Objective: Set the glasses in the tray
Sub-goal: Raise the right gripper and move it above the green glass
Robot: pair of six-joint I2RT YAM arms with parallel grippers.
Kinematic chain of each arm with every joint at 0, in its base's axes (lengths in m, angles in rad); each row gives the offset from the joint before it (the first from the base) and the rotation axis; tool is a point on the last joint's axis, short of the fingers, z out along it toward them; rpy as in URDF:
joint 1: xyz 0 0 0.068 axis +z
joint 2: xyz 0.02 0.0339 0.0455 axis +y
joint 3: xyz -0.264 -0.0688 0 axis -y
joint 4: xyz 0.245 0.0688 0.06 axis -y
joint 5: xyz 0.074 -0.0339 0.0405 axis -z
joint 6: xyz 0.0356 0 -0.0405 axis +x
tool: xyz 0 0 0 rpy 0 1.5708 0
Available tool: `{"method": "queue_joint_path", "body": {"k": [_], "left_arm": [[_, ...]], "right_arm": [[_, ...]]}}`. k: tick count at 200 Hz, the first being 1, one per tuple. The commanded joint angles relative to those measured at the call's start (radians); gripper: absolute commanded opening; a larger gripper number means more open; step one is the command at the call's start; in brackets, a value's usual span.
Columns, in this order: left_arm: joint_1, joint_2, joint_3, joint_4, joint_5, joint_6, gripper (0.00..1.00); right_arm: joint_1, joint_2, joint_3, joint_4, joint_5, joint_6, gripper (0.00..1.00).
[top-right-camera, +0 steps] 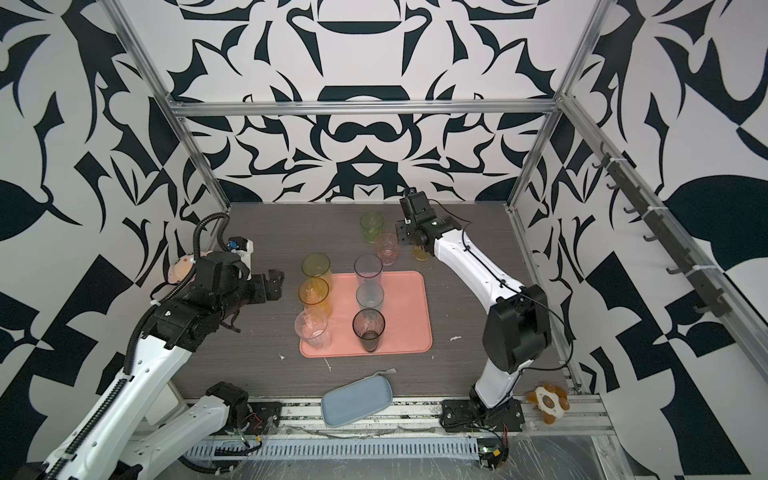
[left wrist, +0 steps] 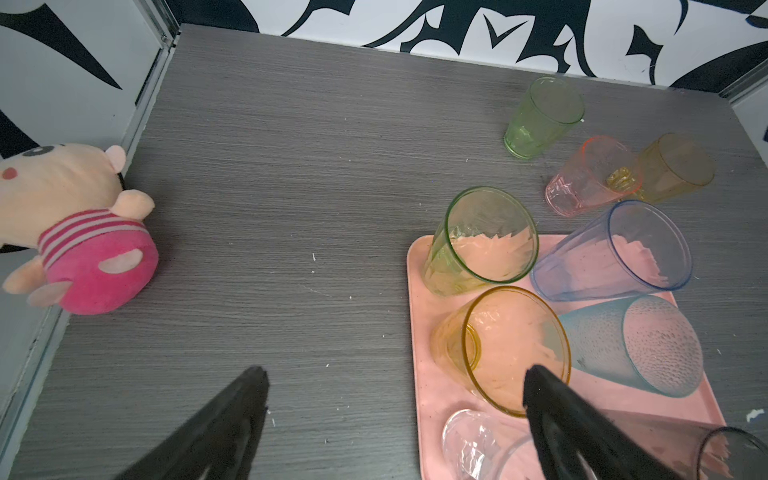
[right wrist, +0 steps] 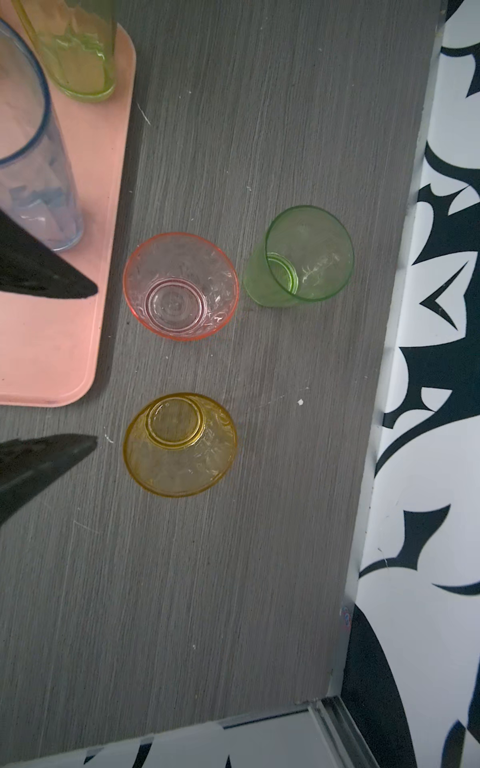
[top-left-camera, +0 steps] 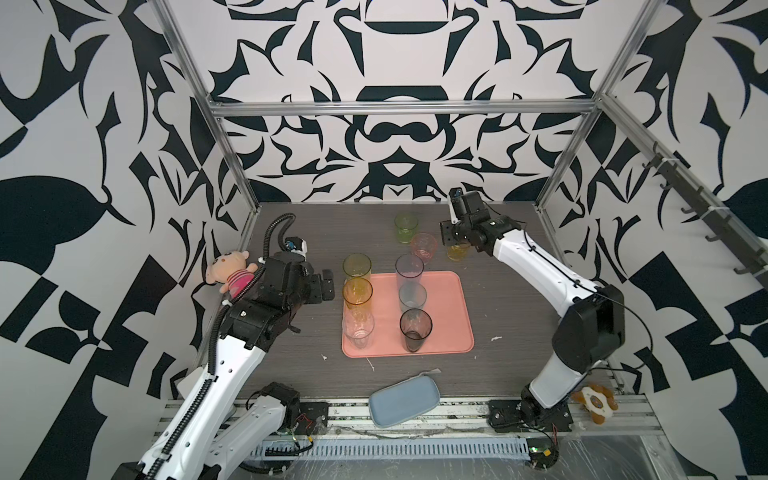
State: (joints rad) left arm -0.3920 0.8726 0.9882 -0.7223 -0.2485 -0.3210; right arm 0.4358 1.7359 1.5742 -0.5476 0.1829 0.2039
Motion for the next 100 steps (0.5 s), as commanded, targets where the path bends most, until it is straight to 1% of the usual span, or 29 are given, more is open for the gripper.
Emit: {"method": "queue_joint_path", "body": {"k": [1,33,100], "left_arm": [[0.001,0.003,-0.008,0.001,-0.018,0.0,1.0],[0.001,0.003,-0.008,0.0,-0.019,0.002,1.0],[0.001,0.0,-0.008,-0.002,-0.017,0.002,1.0]], "right_arm": [[-0.01,0.039,0.087,0.025,-0.033,0.005,0.58],[-0.014,0.123,0.138,0.069,-0.01,0.0,0.57],[-0.014,0.267,0.268,0.068,-0.05,0.042,0.57]]}}
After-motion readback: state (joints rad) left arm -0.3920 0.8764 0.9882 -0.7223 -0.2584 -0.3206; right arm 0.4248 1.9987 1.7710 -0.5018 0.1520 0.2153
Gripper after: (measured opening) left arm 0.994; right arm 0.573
